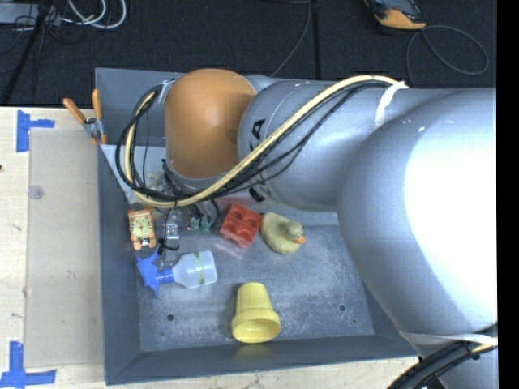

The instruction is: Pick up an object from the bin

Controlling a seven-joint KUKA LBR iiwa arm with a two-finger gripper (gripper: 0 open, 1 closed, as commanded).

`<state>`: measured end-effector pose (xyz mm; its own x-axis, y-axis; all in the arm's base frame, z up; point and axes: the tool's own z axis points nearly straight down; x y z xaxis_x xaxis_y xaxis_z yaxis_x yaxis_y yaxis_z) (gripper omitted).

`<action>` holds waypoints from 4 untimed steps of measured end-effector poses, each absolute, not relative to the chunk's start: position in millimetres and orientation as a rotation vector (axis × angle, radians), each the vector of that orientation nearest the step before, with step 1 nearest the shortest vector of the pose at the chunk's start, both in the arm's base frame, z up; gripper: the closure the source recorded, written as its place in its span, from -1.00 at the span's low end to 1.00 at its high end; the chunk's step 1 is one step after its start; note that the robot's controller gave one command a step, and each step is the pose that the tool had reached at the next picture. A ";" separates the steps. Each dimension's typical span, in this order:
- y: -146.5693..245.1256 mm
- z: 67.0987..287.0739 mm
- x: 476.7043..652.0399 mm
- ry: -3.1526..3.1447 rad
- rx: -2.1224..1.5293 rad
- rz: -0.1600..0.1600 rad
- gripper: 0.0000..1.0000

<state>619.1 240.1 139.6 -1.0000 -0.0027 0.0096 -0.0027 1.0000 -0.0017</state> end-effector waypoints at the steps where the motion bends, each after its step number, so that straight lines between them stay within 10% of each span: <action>1: 239.3 144.7 621.2 -3.140 -0.001 0.000 -1.00; 2: 235.8 115.9 555.9 -3.132 0.132 0.002 -1.00; 3: 200.1 74.7 559.3 -3.126 0.271 0.000 1.00; 4: 200.2 74.7 559.3 -3.126 0.270 0.000 1.00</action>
Offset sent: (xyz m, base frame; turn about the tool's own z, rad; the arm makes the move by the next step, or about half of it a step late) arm -0.1181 -0.0056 -0.0477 -0.1559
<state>559.3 200.2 74.7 -0.9851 -0.1717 0.0037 -0.1717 0.9851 0.0004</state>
